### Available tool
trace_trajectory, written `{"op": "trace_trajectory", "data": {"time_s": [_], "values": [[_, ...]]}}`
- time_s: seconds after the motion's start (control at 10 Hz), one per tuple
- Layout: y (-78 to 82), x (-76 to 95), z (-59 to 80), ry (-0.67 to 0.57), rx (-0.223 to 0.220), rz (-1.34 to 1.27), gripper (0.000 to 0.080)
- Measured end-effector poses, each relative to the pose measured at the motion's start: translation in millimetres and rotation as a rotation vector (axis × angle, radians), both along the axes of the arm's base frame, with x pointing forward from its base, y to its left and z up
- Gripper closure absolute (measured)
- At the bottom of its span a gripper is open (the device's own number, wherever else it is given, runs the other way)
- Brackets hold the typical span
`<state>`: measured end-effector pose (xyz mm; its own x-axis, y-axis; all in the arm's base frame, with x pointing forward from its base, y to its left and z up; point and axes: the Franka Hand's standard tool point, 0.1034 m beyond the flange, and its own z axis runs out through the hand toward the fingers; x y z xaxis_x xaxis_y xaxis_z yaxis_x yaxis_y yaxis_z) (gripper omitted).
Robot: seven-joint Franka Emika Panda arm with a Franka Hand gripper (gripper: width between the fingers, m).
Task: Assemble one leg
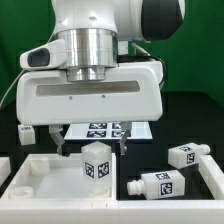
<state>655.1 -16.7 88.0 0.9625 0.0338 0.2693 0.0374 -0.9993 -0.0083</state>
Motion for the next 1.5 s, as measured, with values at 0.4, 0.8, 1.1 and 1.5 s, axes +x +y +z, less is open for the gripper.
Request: {"op": "trace_trajectory", "data": {"time_s": [0.4,0.8,1.1,1.5], "values": [[12.9,4.3,4.1,0.032,-0.116,0.363,0.0150],[10.6,4.4,3.6,0.030,-0.151,0.476,0.0277],[10.6,4.4,3.4,0.030,-0.150,0.473,0.0515],[10.8,4.0,3.0,0.028,-0.060,0.200,0.0515]]}}
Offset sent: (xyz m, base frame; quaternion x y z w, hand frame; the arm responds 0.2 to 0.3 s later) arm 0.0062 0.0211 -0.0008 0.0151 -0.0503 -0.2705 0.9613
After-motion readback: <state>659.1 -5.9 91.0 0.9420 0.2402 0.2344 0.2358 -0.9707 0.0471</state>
